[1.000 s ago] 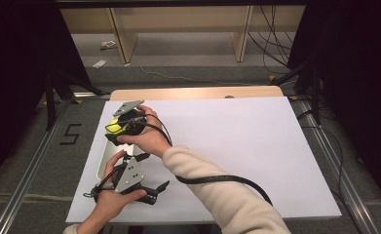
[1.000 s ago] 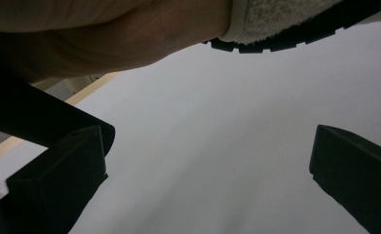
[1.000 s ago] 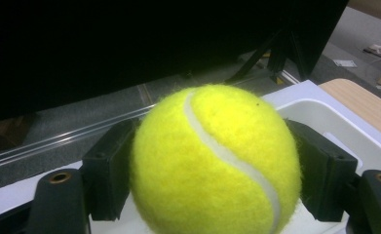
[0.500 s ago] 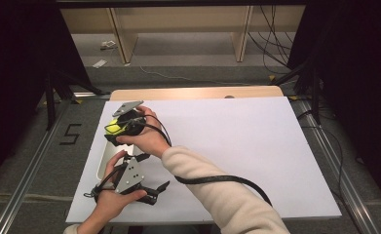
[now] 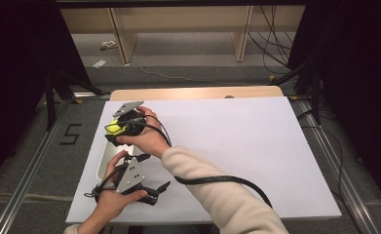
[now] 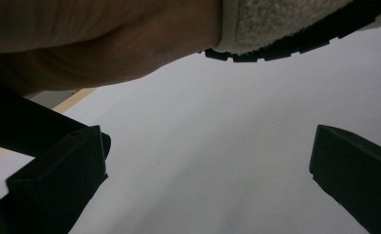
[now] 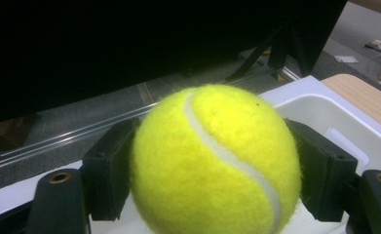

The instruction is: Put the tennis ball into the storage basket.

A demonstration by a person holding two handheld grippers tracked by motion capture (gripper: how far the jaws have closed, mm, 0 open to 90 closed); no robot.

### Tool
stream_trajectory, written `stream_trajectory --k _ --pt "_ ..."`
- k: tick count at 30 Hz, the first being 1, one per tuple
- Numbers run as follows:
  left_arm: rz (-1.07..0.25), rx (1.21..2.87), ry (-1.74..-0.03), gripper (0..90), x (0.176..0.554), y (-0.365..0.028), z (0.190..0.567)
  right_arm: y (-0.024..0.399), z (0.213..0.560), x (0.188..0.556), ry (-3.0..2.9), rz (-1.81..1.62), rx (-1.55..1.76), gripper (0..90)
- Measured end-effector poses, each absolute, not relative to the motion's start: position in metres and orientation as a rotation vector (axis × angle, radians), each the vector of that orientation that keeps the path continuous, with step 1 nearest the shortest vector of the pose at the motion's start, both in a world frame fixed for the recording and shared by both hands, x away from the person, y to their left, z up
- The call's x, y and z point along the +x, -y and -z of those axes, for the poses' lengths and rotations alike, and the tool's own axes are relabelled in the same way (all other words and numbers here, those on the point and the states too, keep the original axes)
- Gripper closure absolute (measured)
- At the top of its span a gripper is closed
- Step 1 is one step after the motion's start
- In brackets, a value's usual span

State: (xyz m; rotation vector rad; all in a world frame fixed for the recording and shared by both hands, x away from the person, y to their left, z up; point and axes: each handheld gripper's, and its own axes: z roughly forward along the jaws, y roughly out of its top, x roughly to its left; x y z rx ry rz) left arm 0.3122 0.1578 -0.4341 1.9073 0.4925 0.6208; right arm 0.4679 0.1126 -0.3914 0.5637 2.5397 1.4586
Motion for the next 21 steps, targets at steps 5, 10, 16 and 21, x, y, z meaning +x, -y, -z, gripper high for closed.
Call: stream_trajectory --k 5,10,16,21 --pt "-0.621 1.908 -0.492 0.0 0.3125 -0.1574 0.4340 -0.1140 0.3908 0.4684 -2.544 -1.451 0.565 26.8" --pt "-0.625 1.908 -0.487 0.0 0.3117 -0.1570 0.4336 -0.1171 0.3910 0.4685 -2.554 -1.451 0.563 26.7" --pt "-0.620 1.903 -0.497 0.0 0.3114 -0.1580 0.4339 -0.1184 0.3927 0.4695 -2.554 -1.460 0.567 26.7" --pt "-0.623 1.907 -0.488 0.0 0.3116 -0.1573 0.4338 -0.1182 0.3952 0.4696 -2.564 -1.451 0.566 26.7"
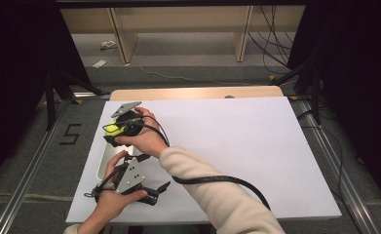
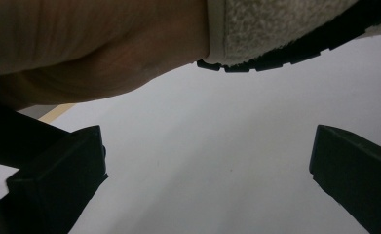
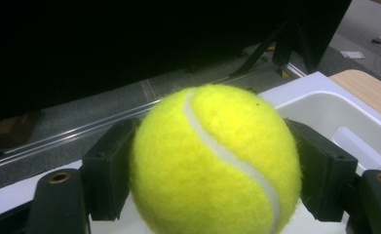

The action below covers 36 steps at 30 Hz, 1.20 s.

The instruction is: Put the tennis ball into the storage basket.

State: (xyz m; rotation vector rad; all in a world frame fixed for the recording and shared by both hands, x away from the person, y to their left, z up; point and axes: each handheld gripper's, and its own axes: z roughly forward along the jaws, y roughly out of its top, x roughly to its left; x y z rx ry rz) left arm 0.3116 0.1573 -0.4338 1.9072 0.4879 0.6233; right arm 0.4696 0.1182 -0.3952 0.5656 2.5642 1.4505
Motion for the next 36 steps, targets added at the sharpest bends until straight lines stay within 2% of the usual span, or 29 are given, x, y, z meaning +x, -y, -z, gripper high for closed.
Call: stream_trajectory --k 36 --pt "-0.620 1.907 -0.490 0.0 0.311 -0.157 0.434 -0.116 0.405 0.476 -2.577 -1.421 0.597 26.5"
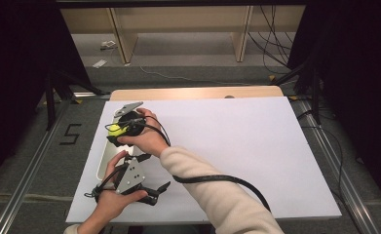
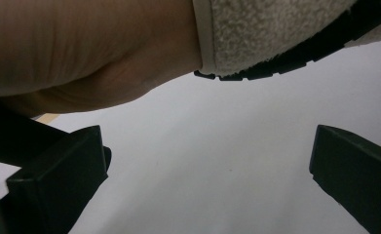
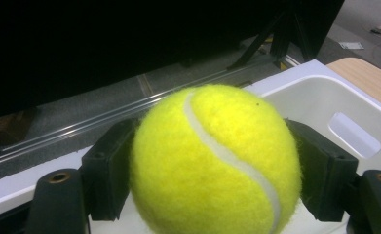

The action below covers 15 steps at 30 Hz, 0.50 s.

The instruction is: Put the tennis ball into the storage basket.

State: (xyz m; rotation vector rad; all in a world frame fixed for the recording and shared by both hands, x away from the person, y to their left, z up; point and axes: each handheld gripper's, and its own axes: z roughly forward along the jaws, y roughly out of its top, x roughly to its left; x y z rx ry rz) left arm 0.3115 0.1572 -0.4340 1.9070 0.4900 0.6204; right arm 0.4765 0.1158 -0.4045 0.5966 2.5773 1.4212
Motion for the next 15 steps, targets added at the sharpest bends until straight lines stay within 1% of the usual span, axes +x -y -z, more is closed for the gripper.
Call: stream_trajectory --k 15 --pt "-0.619 1.906 -0.491 0.0 0.3115 -0.1576 0.4339 -0.1184 0.4083 0.4800 -2.579 -1.410 0.610 26.5"
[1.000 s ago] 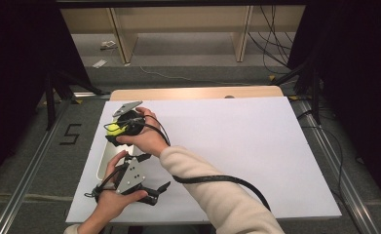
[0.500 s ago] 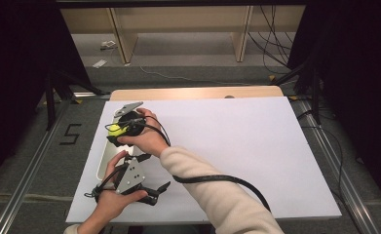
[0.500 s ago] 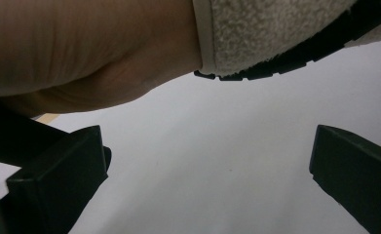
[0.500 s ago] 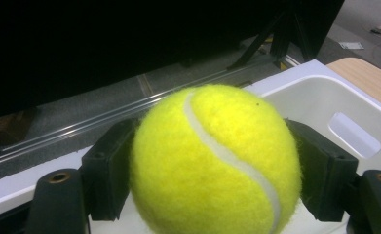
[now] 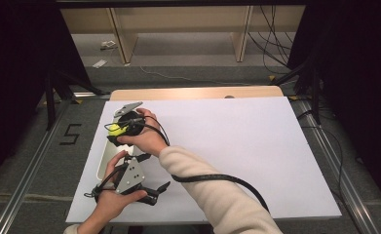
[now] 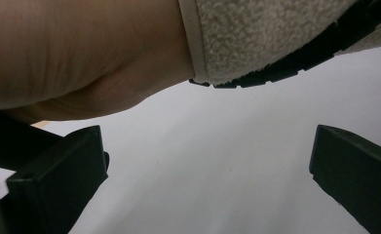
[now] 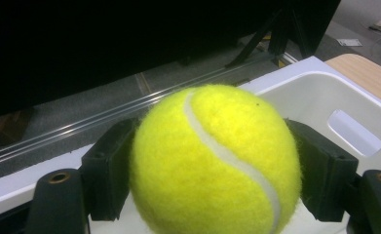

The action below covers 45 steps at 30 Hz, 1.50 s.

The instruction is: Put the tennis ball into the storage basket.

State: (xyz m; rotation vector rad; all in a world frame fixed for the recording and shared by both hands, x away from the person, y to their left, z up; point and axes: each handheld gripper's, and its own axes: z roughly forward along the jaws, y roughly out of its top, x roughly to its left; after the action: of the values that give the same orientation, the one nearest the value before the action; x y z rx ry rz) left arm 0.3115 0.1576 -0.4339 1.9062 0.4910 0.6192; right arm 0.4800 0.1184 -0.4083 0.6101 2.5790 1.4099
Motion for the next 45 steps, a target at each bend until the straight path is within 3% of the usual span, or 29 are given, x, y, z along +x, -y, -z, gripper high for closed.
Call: stream_trajectory --k 45 --pt "-0.611 1.913 -0.493 0.0 0.3115 -0.1583 0.4345 -0.1214 0.4176 0.4843 -2.595 -1.375 0.612 25.7"
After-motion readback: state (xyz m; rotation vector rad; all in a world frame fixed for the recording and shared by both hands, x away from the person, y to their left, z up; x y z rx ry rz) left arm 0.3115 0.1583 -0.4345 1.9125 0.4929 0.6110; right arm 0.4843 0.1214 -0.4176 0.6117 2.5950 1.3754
